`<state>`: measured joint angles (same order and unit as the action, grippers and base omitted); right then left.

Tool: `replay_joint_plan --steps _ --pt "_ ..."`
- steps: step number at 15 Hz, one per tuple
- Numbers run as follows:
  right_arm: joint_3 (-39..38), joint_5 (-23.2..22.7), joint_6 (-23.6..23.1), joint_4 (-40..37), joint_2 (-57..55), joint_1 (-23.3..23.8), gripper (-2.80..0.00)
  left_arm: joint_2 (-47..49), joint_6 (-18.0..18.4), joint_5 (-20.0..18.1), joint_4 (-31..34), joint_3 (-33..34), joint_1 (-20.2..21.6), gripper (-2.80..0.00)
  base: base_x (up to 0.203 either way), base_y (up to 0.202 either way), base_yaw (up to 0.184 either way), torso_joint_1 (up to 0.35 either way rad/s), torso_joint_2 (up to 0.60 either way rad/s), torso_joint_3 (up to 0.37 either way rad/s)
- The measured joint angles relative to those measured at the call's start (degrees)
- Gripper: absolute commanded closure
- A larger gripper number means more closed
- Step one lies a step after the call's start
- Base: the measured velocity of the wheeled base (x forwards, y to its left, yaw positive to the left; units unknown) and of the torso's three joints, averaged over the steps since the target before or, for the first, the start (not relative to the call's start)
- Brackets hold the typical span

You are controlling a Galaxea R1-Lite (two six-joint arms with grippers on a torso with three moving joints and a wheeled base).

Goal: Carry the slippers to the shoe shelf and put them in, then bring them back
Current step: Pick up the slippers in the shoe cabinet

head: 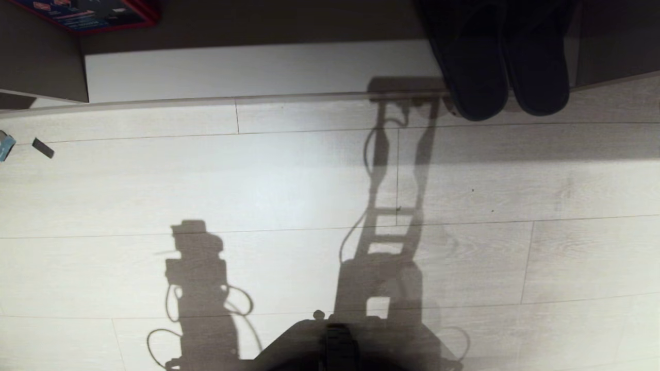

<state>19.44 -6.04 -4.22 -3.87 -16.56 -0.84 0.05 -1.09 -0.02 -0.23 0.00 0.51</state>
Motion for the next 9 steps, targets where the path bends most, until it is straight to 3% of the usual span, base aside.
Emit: replay_joint_plan --steps 6,7,9 --pt "10.47 -6.46 -7.47 13.7 -31.6 -0.48 0.0 0.0 0.15 -0.06 -0.06 0.0 -0.02 0.0 0.0 0.0 0.0 0.0 0.0 0.0" --pt "12.86 -7.58 -8.49 17.5 -36.89 -0.53 -2.8 0.0 0.17 -0.09 -0.06 0.0 -0.02 0.0 0.0 0.0 0.0 0.0 0.0 0.0" --pt "18.28 -8.76 -9.88 25.01 -44.28 -0.96 -2.8 0.0 0.22 -0.05 -0.07 0.0 0.0 0.0 0.0 0.0 0.0 0.0 0.0 0.0"
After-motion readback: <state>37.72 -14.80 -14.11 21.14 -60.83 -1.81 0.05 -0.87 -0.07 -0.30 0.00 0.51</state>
